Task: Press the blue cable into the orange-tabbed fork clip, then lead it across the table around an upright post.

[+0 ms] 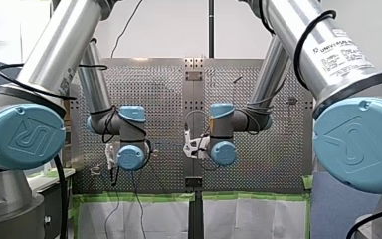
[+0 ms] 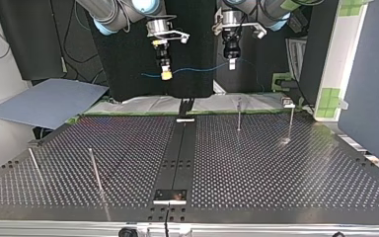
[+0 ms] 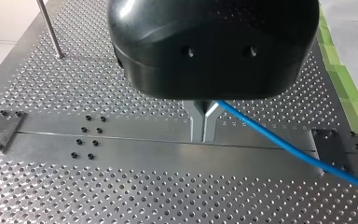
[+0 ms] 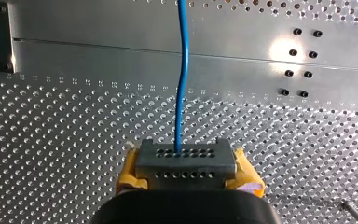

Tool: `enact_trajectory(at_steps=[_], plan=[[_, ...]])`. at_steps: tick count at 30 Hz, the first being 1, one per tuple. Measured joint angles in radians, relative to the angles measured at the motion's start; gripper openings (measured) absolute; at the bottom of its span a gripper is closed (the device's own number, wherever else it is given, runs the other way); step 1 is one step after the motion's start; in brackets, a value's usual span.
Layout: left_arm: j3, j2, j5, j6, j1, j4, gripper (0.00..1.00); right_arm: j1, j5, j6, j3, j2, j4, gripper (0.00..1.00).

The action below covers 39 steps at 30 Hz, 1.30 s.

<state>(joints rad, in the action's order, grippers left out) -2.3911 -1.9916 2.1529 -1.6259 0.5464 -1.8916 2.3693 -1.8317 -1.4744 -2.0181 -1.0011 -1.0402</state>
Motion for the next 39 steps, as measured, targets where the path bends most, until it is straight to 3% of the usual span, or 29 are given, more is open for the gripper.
enact_trajectory(at_steps=[8, 19, 31, 39], plan=[[-0.003, -0.008, -0.004, 0.004, 0.006, 0.004, 0.0, 0.001, 0.0, 0.0, 0.0, 0.0, 0.0, 0.0], [-0.007, -0.089, -0.011, 0.011, 0.014, 0.011, 0.0, 0.0, 0.0, 0.0, -0.001, 0.0, 0.0, 0.0], [-0.008, -0.097, -0.011, 0.011, 0.014, 0.011, 0.0, 0.001, -0.001, 0.001, -0.001, 0.001, 0.001, 0.0], [-0.008, -0.097, -0.011, 0.011, 0.014, 0.011, 0.0, 0.01, -0.039, 0.014, 0.01, 0.046, 0.046, 0.0]])
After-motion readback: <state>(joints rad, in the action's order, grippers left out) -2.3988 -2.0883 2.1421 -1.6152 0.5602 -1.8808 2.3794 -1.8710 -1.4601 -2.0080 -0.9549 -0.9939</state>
